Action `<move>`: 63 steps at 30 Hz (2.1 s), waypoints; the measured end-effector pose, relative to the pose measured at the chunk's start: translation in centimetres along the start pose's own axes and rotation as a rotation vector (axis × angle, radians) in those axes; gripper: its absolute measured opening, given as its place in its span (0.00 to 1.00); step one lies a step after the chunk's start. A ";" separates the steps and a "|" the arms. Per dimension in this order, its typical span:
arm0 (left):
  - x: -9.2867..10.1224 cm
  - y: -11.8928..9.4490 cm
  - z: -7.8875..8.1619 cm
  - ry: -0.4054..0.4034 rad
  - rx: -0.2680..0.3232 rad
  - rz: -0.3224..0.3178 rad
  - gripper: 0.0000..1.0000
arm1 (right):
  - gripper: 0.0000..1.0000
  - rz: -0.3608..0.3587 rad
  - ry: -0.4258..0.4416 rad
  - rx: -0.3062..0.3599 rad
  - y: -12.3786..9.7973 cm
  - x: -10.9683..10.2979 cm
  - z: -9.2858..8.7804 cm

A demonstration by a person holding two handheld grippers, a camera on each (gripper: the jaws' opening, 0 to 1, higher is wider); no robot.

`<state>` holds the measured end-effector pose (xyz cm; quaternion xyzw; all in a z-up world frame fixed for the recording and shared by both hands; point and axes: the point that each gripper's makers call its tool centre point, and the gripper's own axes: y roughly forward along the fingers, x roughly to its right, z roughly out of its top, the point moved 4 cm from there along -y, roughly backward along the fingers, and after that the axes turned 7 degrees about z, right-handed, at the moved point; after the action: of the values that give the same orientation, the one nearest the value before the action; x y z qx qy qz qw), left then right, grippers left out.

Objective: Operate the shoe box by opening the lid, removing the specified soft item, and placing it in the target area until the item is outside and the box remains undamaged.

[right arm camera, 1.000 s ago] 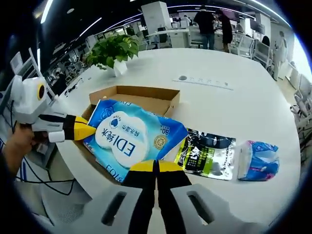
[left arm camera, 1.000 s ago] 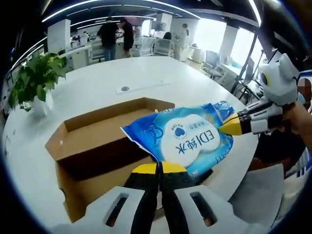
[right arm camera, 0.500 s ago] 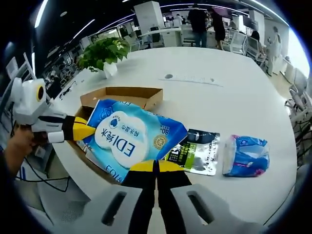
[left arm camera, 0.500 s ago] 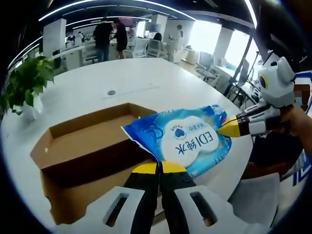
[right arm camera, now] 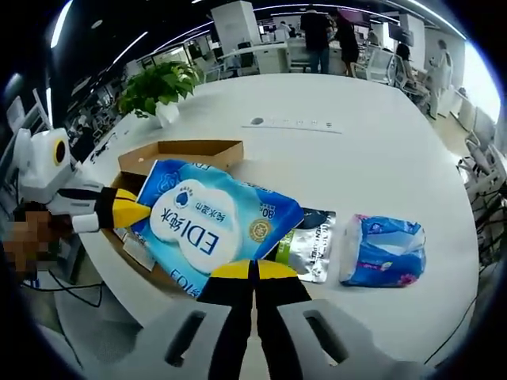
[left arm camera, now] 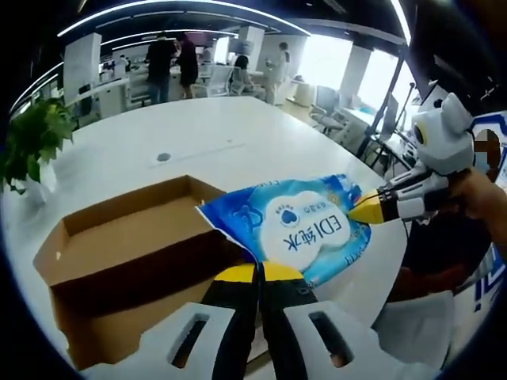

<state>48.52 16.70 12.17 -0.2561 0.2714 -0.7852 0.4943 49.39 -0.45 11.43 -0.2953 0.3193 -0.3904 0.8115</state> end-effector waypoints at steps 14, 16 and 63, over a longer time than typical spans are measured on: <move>2.4 2.4 0.3 0.017 -0.020 -0.035 0.00 | 0.00 -0.025 0.003 -0.038 -0.2 3.2 -0.8; 2.6 2.8 0.3 0.017 -0.025 -0.039 0.00 | 0.00 -0.027 0.005 -0.042 -0.1 3.6 -0.8; 4.0 11.7 -1.2 0.387 -0.237 -0.055 0.00 | 0.00 -0.027 -0.042 -0.150 6.0 10.6 -1.8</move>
<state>53.63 9.05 3.90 -0.1643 0.4445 -0.7954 0.3779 55.89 -6.51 2.88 -0.3674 0.3266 -0.3700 0.7883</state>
